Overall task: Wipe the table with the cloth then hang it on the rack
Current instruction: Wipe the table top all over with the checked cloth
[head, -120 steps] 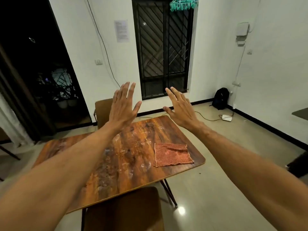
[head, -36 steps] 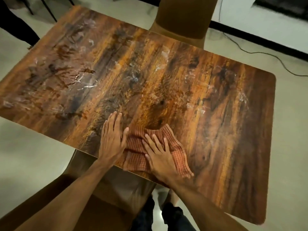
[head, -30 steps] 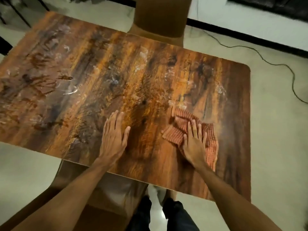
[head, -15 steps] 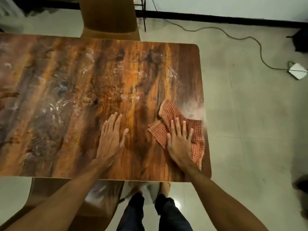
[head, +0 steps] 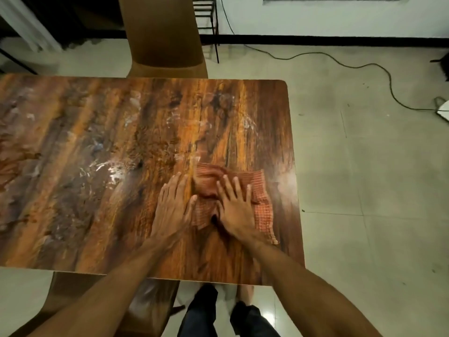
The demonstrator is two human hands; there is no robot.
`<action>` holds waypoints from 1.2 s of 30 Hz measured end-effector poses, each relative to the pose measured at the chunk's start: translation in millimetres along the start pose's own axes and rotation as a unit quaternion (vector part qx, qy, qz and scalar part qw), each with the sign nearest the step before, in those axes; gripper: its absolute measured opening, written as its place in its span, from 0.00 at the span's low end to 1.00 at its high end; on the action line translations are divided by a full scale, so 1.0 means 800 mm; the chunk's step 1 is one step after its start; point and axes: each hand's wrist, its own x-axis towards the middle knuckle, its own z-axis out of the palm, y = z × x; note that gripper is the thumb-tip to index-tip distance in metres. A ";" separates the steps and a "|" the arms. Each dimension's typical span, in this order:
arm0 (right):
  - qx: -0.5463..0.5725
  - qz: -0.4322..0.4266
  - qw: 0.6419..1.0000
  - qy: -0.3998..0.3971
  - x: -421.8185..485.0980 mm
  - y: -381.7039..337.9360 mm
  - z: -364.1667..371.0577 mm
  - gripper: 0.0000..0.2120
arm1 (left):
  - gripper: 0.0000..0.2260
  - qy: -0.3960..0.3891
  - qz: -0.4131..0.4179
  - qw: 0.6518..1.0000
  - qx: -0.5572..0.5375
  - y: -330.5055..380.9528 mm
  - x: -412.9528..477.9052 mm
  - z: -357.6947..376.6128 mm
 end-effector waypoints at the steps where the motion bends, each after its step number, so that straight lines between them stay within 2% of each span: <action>1: -0.007 -0.058 0.998 -0.013 -0.008 -0.018 0.013 0.28 | 0.27 0.002 -0.004 1.000 0.004 -0.006 0.006 -0.003; 3: -0.009 -0.116 0.993 -0.023 -0.036 -0.024 0.032 0.27 | 0.27 -0.001 -0.021 1.000 0.000 -0.023 0.020 -0.008; 5: -0.019 -0.101 0.995 -0.016 -0.050 0.004 0.030 0.27 | 0.28 -0.007 -0.028 1.000 -0.004 -0.036 0.031 -0.009; 8: -0.041 0.004 0.999 0.022 0.013 0.022 0.007 0.28 | 0.28 -0.010 -0.035 0.999 -0.010 -0.070 0.055 -0.012; 10: -0.022 0.071 0.996 0.041 0.088 -0.004 -0.007 0.29 | 0.27 -0.014 -0.051 0.999 -0.014 -0.094 0.074 -0.013; 11: -0.017 0.079 0.996 0.036 0.117 -0.025 -0.011 0.29 | 0.27 -0.012 -0.053 0.998 -0.010 -0.103 0.081 -0.013; 14: -0.026 -0.017 0.999 0.009 0.152 -0.089 0.005 0.28 | 0.27 0.000 -0.053 0.999 -0.008 -0.136 0.103 -0.019; 16: -0.037 -0.079 0.996 -0.014 0.133 -0.093 0.013 0.28 | 0.27 0.007 -0.064 0.998 -0.014 -0.157 0.121 -0.026; 17: -0.034 -0.079 0.996 -0.022 0.126 -0.081 0.010 0.28 | 0.28 0.006 -0.071 0.997 -0.019 -0.167 0.128 -0.030; 20: -0.032 0.037 0.999 0.005 0.152 -0.033 -0.020 0.28 | 0.28 0.014 -0.071 0.997 -0.030 -0.191 0.145 -0.038; 22: -0.028 0.106 0.994 0.018 0.208 -0.042 -0.035 0.28 | 0.28 0.016 -0.076 0.996 -0.042 -0.205 0.154 -0.042; 24: -0.040 0.069 0.997 0.013 0.253 -0.095 -0.026 0.28 | 0.27 0.026 -0.089 0.994 -0.050 -0.216 0.160 -0.046; 27: -0.071 -0.112 0.991 -0.019 0.245 -0.187 0.016 0.29 | 0.26 0.040 -0.109 0.992 -0.049 -0.229 0.167 -0.052; 29: -0.080 -0.195 0.976 -0.047 0.201 -0.197 0.039 0.27 | 0.26 0.043 -0.125 0.990 -0.055 -0.240 0.173 -0.056; 30: -0.078 -0.197 0.976 -0.047 0.187 -0.180 0.041 0.27 | 0.27 0.043 -0.129 0.989 -0.060 -0.244 0.175 -0.056; 33: -0.076 -0.100 0.992 -0.019 0.208 -0.109 0.008 0.27 | 0.27 0.040 -0.119 0.989 -0.079 -0.254 0.179 -0.056; 36: -0.041 0.034 0.998 0.013 0.284 -0.107 -0.022 0.27 | 0.27 0.035 -0.109 0.990 -0.087 -0.252 0.187 -0.054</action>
